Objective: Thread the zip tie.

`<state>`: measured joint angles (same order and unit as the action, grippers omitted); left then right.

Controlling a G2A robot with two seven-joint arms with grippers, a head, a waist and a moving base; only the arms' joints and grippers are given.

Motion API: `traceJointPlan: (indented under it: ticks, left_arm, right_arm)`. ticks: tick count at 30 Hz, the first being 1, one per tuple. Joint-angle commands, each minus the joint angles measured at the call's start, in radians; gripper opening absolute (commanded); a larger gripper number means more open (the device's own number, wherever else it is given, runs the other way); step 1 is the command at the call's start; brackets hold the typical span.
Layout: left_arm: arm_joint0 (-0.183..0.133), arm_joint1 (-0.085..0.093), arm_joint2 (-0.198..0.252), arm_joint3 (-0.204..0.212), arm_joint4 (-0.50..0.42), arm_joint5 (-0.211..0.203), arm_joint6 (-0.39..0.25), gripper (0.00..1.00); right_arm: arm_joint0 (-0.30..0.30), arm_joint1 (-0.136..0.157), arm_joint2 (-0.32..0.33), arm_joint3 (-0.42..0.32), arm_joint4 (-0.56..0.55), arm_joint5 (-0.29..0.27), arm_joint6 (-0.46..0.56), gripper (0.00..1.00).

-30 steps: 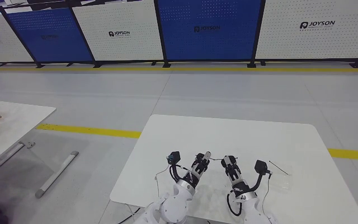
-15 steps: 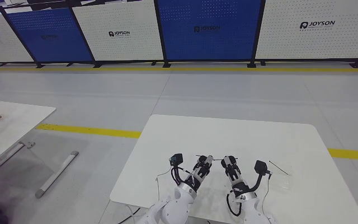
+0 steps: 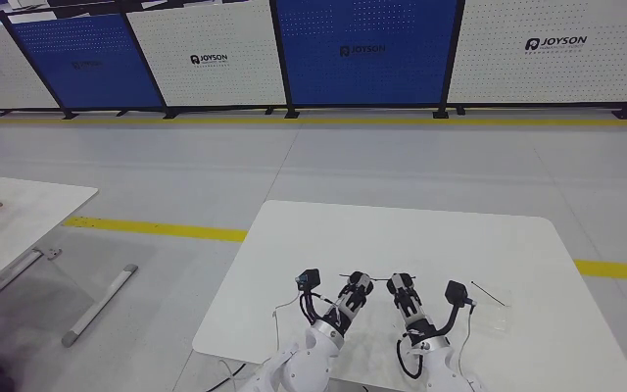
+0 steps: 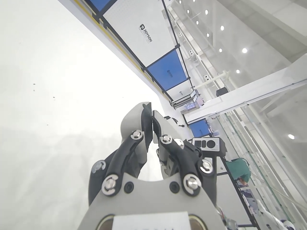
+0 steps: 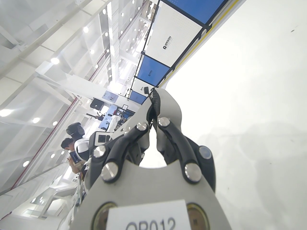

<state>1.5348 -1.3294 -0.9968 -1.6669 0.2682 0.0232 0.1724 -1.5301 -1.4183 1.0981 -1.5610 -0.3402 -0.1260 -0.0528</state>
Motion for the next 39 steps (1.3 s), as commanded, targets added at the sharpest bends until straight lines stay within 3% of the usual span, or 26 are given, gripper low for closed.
traceJointPlan:
  ticks: [1, 14, 19, 20, 21, 23, 26, 29, 34, 39]
  left_arm:
    - [0.000, 0.001, 0.000, -0.001, 0.009, 0.000, -0.005, 0.00]
    - [0.006, 0.003, -0.005, -0.012, 0.019, -0.004, -0.041, 0.00]
    - [0.004, 0.002, -0.006, -0.010, 0.019, 0.012, -0.035, 0.00]
    - [0.002, 0.002, -0.006, -0.009, 0.020, 0.019, -0.033, 0.00]
    - [0.001, 0.001, -0.005, -0.007, 0.019, 0.028, -0.032, 0.00]
    - [-0.006, -0.001, -0.005, 0.000, 0.008, 0.045, -0.035, 0.00]
    - [-0.018, -0.003, -0.006, 0.013, -0.004, 0.056, -0.035, 0.00]
    - [-0.023, -0.005, -0.004, 0.019, -0.008, 0.060, -0.034, 0.00]
    - [-0.025, -0.006, -0.004, 0.021, -0.009, 0.063, -0.030, 0.00]
    - [-0.023, -0.007, 0.000, 0.022, 0.001, 0.062, -0.029, 0.00]
  right_arm:
    - [-0.001, 0.000, 0.001, -0.001, 0.000, 0.000, 0.006, 0.00]
    - [0.001, 0.006, 0.014, -0.005, 0.027, -0.011, 0.078, 0.00]
    - [0.007, 0.007, 0.017, -0.004, 0.039, -0.006, 0.099, 0.00]
    - [0.008, 0.007, 0.018, -0.003, 0.037, -0.008, 0.103, 0.08]
    - [0.008, 0.007, 0.019, -0.002, 0.036, -0.010, 0.104, 0.24]
    - [0.008, 0.008, 0.019, -0.001, 0.033, -0.014, 0.104, 0.32]
    - [0.006, 0.008, 0.018, -0.002, 0.028, -0.021, 0.099, 0.34]
    - [0.003, 0.009, 0.019, -0.002, 0.024, -0.025, 0.093, 0.22]
    - [-0.005, 0.011, 0.024, -0.008, 0.021, -0.032, 0.084, 0.16]
    - [-0.012, 0.012, 0.032, -0.012, 0.025, -0.039, 0.078, 0.16]
